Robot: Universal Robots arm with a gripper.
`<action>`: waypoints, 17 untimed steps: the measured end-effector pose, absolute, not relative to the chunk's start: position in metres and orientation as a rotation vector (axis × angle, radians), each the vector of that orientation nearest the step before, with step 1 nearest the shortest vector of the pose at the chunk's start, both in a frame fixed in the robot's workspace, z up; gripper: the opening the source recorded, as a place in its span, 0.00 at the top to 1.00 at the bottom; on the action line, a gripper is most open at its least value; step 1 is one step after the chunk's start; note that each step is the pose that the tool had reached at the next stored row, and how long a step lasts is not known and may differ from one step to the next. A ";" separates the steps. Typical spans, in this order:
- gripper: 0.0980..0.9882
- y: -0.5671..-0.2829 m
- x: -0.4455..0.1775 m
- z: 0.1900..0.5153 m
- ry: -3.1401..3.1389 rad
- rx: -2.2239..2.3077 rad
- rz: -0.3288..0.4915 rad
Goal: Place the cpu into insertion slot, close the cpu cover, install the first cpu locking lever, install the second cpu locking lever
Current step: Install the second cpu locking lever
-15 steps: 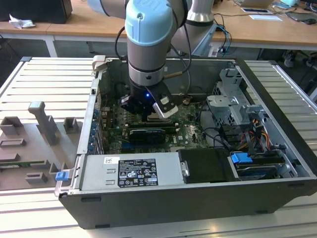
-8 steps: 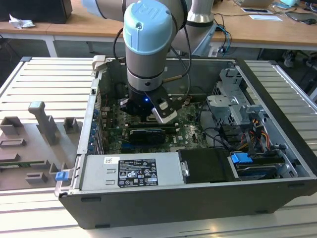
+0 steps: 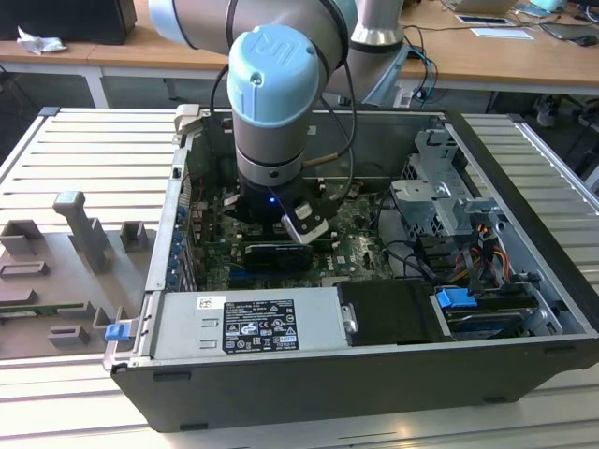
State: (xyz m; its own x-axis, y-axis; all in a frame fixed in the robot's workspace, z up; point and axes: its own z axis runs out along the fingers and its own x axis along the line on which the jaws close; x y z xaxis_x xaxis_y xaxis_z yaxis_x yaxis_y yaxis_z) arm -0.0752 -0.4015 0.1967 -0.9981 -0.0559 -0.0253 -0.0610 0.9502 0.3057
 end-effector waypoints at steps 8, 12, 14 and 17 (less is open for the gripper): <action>0.99 -0.402 -0.077 0.194 3.081 -0.093 0.514; 0.99 -0.402 -0.077 0.201 3.081 -0.093 0.515; 0.99 -0.402 -0.077 0.201 3.081 -0.093 0.514; 0.99 -0.401 -0.079 0.198 3.081 -0.092 0.515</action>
State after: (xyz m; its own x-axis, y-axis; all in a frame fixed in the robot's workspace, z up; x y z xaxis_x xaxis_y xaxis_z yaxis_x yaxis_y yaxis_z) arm -0.0786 -0.4012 0.1976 -0.9981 -0.0556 -0.0264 -0.0611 0.9440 0.3243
